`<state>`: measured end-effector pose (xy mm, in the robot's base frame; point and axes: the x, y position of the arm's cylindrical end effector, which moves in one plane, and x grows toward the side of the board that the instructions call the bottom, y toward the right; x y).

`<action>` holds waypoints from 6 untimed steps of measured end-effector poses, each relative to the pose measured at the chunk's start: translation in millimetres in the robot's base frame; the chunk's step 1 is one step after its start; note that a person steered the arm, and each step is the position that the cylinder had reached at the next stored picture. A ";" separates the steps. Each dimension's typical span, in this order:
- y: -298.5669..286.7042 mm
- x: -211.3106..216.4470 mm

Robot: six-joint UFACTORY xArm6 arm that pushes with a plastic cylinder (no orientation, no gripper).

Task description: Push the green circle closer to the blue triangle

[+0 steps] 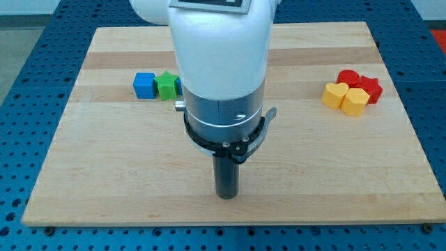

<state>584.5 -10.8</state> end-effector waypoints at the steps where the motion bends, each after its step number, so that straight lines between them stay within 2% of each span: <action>1: -0.6 0.0; 4: -37.2 -53.4; 6: -64.4 -66.1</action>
<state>518.4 -75.2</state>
